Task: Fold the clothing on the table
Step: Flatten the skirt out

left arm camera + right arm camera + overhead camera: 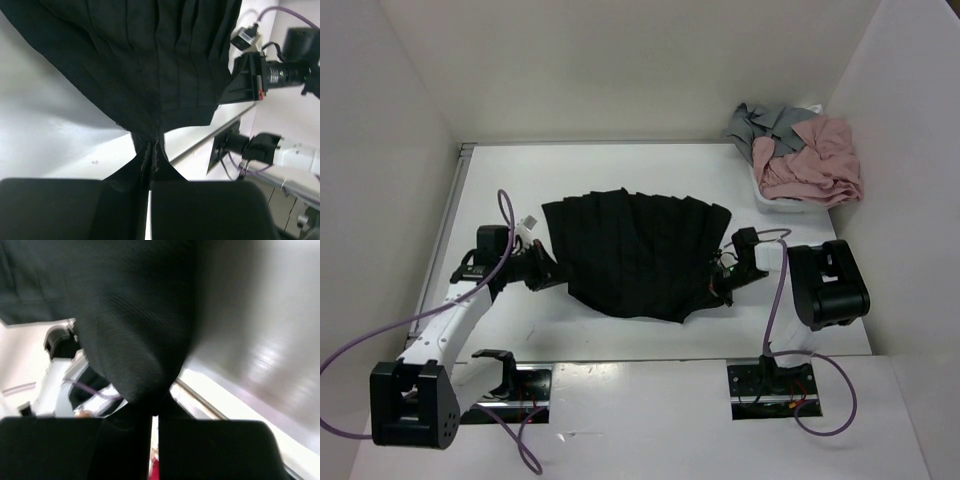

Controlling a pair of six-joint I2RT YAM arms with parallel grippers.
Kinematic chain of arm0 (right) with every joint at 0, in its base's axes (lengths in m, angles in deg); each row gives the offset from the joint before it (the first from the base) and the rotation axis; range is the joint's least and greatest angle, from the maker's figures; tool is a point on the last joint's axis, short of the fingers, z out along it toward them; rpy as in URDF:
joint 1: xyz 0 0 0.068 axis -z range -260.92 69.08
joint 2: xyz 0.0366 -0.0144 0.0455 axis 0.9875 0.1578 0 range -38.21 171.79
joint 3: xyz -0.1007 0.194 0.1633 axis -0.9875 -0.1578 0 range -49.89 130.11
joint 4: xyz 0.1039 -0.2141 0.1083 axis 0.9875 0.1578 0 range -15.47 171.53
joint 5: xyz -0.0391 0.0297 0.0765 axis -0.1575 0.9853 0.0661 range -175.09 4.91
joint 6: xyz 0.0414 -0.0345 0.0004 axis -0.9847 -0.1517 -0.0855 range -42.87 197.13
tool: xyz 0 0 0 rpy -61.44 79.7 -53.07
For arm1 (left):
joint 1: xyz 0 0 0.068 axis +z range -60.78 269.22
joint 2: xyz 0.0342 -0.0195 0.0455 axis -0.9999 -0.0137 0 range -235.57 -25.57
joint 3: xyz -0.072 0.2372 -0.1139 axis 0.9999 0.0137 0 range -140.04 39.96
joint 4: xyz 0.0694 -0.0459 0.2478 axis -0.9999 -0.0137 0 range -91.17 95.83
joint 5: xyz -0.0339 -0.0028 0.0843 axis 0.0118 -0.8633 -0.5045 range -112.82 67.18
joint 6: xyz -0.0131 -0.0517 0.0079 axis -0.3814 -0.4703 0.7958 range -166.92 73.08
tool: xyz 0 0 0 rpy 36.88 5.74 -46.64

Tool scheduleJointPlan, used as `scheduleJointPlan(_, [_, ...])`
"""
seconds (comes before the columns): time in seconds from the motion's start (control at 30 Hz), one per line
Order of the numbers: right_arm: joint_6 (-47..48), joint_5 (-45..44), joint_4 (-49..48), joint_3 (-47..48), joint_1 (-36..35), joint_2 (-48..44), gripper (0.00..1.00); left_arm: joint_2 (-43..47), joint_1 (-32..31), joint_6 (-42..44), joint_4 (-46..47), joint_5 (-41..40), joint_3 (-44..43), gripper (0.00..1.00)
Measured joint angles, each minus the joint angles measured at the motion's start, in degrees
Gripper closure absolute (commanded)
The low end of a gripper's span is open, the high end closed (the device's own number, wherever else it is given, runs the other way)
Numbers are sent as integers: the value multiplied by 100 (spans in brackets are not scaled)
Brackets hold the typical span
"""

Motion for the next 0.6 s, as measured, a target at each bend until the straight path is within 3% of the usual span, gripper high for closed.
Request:
scheduleJointPlan(0.07, [142,179,90,-90,0,20,100,63,-175,-11,-70,-35,26,96])
scheduleJointPlan(0.17, [330,361,197,-114,2,37,89,-125,-481,-96,-146,-105,48,78])
scheduleJointPlan(0.2, [385,409,216,-133,2,37,80,-243,-564,-131,-190,-125,50,69])
scheduleJointPlan(0.23, [452,444,262,-146,4,39,74,-380,-643,-155,-236,-125,61,51])
scheduleJointPlan(0.3, [645,503,407,-149,13,66,69,-603,-739,-151,-308,-142,85,45])
scheduleJointPlan(0.33, [721,531,459,-149,15,79,67,-673,-761,-179,-350,-164,101,37])
scheduleJointPlan(0.47, [929,544,791,-142,72,33,66,-632,-785,-264,-529,-323,107,27])
scheduleJointPlan(0.6, [820,-11,1692,68,284,-439,65,-385,-785,-284,-807,-518,-195,26])
